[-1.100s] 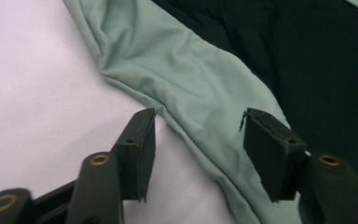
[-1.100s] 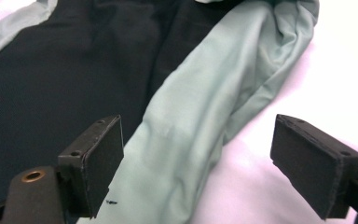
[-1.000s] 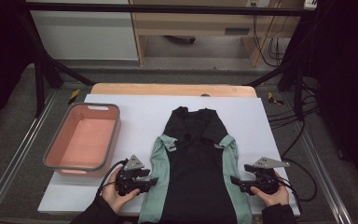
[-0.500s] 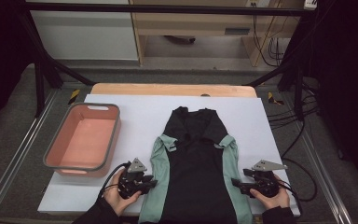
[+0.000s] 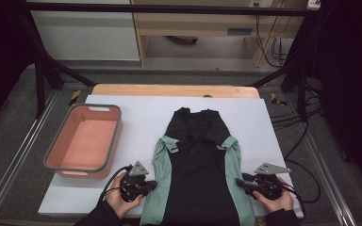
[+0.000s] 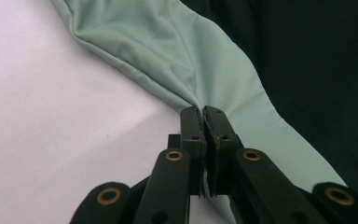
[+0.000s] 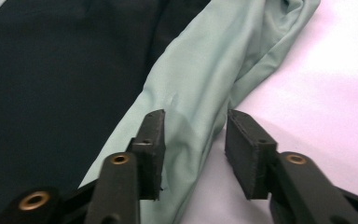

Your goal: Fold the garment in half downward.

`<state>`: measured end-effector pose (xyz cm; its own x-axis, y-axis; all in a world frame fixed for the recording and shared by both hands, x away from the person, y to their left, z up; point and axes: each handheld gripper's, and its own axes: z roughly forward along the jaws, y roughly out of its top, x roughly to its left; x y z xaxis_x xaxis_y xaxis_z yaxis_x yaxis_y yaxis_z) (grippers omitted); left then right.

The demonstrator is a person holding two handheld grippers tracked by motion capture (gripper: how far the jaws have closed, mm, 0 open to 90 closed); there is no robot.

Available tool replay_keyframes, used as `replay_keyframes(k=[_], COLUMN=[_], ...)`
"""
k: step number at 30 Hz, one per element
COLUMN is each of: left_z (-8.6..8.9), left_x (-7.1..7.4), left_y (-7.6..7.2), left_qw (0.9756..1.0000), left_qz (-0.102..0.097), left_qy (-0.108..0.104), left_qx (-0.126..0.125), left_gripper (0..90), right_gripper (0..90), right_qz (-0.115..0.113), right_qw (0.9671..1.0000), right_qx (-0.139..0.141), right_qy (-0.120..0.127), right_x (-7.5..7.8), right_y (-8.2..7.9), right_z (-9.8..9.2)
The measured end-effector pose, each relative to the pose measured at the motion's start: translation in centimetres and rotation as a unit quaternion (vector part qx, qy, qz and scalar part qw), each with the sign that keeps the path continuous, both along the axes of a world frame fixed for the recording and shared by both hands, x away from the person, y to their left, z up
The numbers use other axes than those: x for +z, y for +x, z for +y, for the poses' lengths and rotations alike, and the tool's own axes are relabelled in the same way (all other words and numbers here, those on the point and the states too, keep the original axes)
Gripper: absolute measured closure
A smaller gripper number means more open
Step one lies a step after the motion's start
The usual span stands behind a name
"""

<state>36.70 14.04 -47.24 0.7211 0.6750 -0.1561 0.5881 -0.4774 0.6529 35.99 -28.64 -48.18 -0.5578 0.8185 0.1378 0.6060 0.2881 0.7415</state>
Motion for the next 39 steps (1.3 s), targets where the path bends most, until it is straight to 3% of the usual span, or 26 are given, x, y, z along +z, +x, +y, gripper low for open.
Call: replay_keyframes(k=[4,9,17,24,26,28,33,39], left_z=[0.1,0.4,0.8,0.8,0.8,0.9,1.5,1.7], left_x=[0.0,0.1,0.4,0.5,0.6,0.9,1.5,2.1], left_y=[-0.2,-0.6,-1.7,-2.8,-2.7,-2.6,-1.9,-0.8], left_qw=[1.0,1.0,1.0,0.9998,0.9997,0.9995,0.9983,0.9964], left_qz=[-0.001,0.0,0.003,-0.016,-0.017,-0.029,-0.053,-0.075], left_qy=[0.0,-0.003,-0.005,-0.001,0.0,0.0,-0.026,-0.039], left_qx=[0.002,0.006,-0.003,-0.014,-0.017,-0.015,-0.002,-0.006], left_gripper=[87.1,87.3,87.4,86.7,83.8,79.3,52.4,25.3], right_gripper=[73.7,86.6,87.5,87.0,84.2,75.8,51.4,37.1], right_qz=[0.022,0.027,0.018,0.04,0.039,0.029,-0.015,-0.042], right_qw=[0.9997,0.9996,0.9998,0.999,0.9991,0.9994,0.9996,0.9971], right_qx=[-0.002,-0.002,0.002,0.017,0.016,0.018,0.015,0.012], right_qy=[0.005,-0.003,-0.006,-0.01,-0.006,0.0,0.019,0.062], right_x=[0.1,0.1,0.7,0.7,0.6,0.7,0.7,0.9], right_y=[0.0,-0.3,-0.4,-1.0,-1.0,-0.9,-0.7,-0.3], right_z=[0.1,0.2,-0.8,-0.8,-0.7,-0.6,-0.6,-0.3])
